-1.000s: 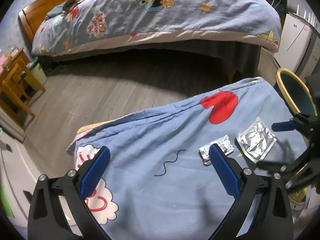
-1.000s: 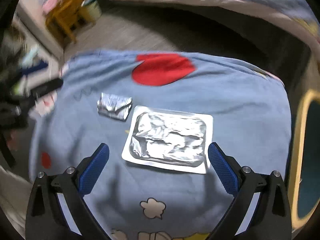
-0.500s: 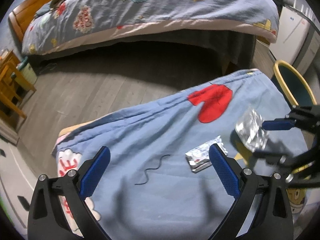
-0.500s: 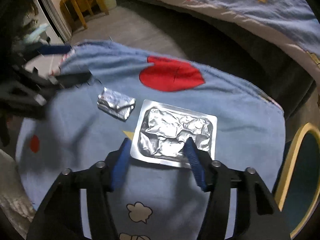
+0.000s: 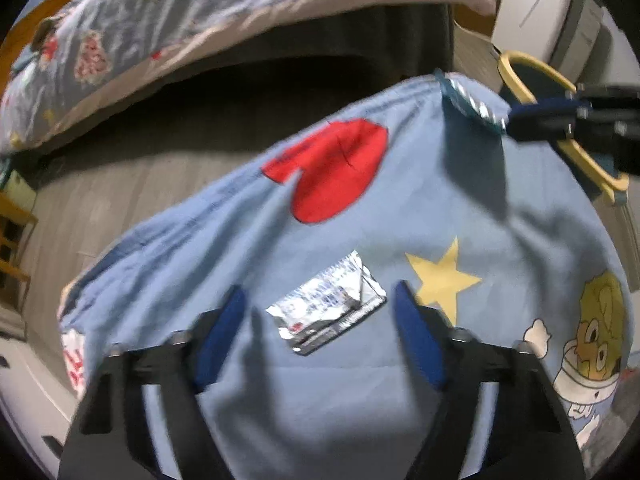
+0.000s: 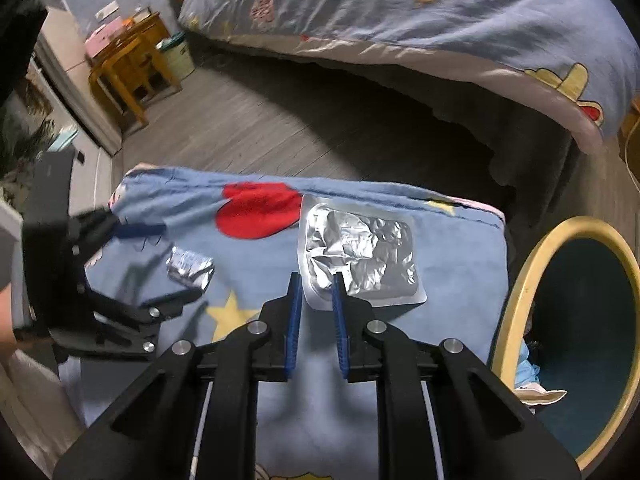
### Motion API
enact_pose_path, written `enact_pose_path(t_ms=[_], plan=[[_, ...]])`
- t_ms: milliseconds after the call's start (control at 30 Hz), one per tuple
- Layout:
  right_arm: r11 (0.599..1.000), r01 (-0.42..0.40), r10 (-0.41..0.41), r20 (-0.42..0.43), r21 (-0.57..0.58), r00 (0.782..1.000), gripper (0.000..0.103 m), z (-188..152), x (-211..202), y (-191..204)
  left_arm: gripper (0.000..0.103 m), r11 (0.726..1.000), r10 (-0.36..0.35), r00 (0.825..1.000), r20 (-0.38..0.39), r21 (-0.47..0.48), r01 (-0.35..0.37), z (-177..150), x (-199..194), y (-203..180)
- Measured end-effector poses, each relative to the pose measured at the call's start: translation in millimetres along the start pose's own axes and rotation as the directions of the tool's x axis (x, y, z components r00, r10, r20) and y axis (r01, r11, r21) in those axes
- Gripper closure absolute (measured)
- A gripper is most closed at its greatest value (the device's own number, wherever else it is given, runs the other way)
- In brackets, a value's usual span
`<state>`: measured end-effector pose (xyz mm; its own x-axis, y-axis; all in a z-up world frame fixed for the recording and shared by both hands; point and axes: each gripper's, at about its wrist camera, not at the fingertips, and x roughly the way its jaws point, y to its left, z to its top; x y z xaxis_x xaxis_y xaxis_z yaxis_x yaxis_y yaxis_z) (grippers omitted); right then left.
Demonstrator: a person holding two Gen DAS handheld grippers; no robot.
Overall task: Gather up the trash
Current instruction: 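Grasp the foil blister pack with the right gripper, then grasp the white medicine wrapper with left gripper while right lifts the blister pack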
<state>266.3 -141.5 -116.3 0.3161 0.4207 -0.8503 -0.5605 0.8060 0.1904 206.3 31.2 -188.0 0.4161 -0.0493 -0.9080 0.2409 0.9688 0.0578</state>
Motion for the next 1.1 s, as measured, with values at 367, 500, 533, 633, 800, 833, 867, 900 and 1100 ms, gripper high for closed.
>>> enact_pose_path(t_ms=[367, 500, 533, 633, 800, 833, 867, 900, 1100], plan=[[0.984, -0.15, 0.138, -0.128, -0.092, 0.982, 0.101, -4.6, 13.5, 17.8, 0.042, 0.996, -0.013, 1.0, -0.023, 0.084, 0.014, 0.2, -3.0, -11.1], [0.986, -0.14, 0.128, -0.128, -0.094, 0.984, 0.101, -2.1, 11.6, 15.7, 0.042, 0.997, -0.019, 1.0, 0.001, 0.08, 0.019, 3.4, -8.9, -6.4], [0.987, -0.122, 0.11, -0.123, -0.103, 0.986, 0.101, -1.2, 10.5, 14.7, 0.042, 0.997, -0.022, 1.0, 0.006, 0.073, 0.022, 3.4, -10.1, -3.1], [0.998, -0.052, 0.046, -0.132, -0.046, 0.99, 0.079, -1.7, 15.9, -3.1, 0.042, 0.998, -0.027, 0.999, 0.017, 0.053, 0.026, 5.8, -12.0, 4.5], [0.99, 0.026, -0.005, -0.151, 0.135, 0.989, 0.017, -1.1, 34.2, -30.9, 0.042, 0.998, -0.023, 1.0, 0.013, 0.052, 0.023, 6.8, -9.3, 5.9], [0.99, 0.044, -0.022, -0.157, 0.137, 0.987, 0.014, -0.1, 39.0, -29.8, 0.042, 0.998, -0.023, 1.0, 0.012, 0.054, 0.022, 6.6, -8.8, 4.9], [0.99, 0.048, -0.027, -0.16, 0.13, 0.987, 0.014, 0.5, 42.0, -27.9, 0.042, 0.998, -0.025, 1.0, 0.011, 0.054, 0.025, 6.7, -8.3, 4.7], [0.991, 0.064, -0.044, -0.166, 0.119, 0.985, 0.013, 1.9, 46.5, -25.0, 0.042, 0.998, -0.027, 1.0, 0.011, 0.056, 0.026, 6.2, -9.1, 3.6], [0.994, 0.058, -0.039, -0.194, 0.093, 0.98, 0.006, 5.2, 72.0, -11.6, 0.042, 0.998, -0.034, 0.999, 0.01, 0.05, 0.033, 8.8, -6.9, 7.8]])
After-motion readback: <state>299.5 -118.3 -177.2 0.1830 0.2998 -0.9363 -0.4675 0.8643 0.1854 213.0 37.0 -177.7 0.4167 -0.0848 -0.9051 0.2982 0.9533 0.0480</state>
